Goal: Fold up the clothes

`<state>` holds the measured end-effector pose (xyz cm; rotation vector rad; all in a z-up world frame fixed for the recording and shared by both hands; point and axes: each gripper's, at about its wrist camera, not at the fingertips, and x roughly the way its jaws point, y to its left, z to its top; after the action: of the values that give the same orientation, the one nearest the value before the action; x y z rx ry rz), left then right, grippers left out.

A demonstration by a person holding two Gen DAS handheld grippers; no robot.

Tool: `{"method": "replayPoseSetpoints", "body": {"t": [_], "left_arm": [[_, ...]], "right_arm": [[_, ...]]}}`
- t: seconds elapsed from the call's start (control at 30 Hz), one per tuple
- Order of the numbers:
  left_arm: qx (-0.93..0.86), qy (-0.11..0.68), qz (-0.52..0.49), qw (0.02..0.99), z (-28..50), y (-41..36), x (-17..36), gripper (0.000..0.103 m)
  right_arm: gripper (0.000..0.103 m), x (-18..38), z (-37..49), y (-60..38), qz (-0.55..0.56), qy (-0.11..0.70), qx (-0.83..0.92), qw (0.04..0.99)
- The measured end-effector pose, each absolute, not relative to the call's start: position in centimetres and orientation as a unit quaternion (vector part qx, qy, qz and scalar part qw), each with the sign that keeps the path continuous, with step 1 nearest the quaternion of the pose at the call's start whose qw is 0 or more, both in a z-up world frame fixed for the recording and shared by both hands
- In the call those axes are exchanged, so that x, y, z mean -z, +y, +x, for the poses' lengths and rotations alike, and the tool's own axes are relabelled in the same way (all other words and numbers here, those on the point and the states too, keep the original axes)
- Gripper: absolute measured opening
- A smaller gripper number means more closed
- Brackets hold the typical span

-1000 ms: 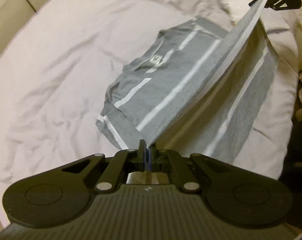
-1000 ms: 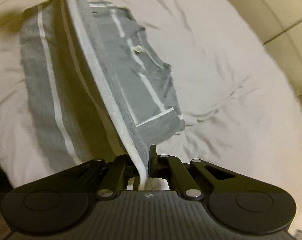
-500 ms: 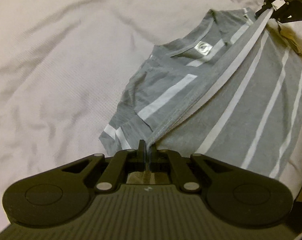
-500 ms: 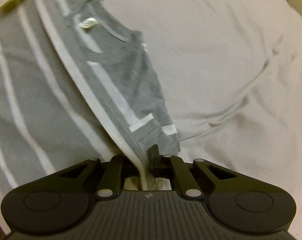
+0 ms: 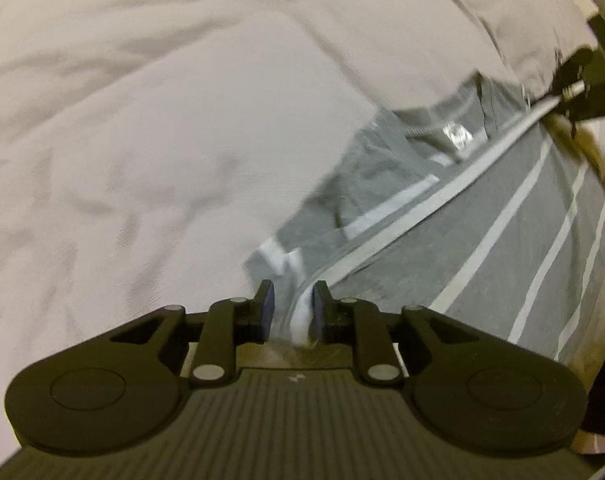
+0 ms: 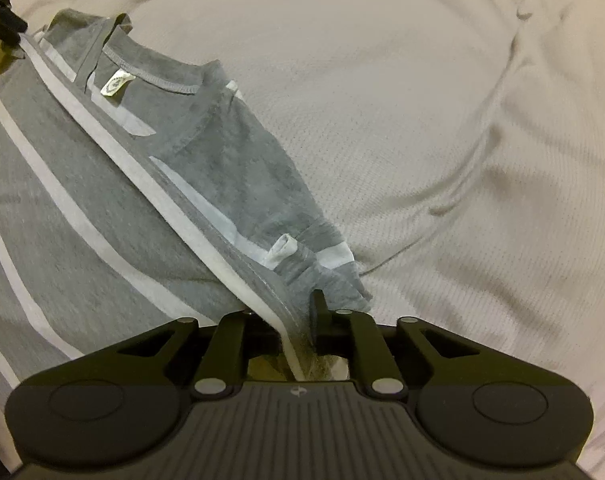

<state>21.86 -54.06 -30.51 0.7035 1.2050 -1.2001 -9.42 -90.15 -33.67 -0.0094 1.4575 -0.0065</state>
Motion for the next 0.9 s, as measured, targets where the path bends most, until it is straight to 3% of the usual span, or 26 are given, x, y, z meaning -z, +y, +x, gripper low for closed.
{"method": "replayPoseSetpoints", "body": {"t": [0.2, 0.7, 0.8, 0.9], "left_arm": [[0.538, 0.483, 0.326, 0.609, 20.2, -52.5, 30.3, 0.019], [0.583, 0.275, 0.560, 0.521, 14.2, -52.6, 32.9, 0.022], [0.577, 0.302, 0.521, 0.552, 15.4, -53.1, 32.6, 0.022], [0.563, 0.351, 0.459, 0.591, 17.2, -53.6, 32.3, 0.015]], "right_arm": [[0.018, 33.6, -10.0, -90.0, -0.002, 0.666, 0.007, 0.746], [0.022, 33.7, -13.1, -90.0, 0.013, 0.656, 0.021, 0.754], [0.023, 33.5, -13.9, -90.1, 0.016, 0.652, 0.025, 0.757], [0.030, 33.1, -14.9, -90.6, 0.027, 0.643, 0.035, 0.764]]}}
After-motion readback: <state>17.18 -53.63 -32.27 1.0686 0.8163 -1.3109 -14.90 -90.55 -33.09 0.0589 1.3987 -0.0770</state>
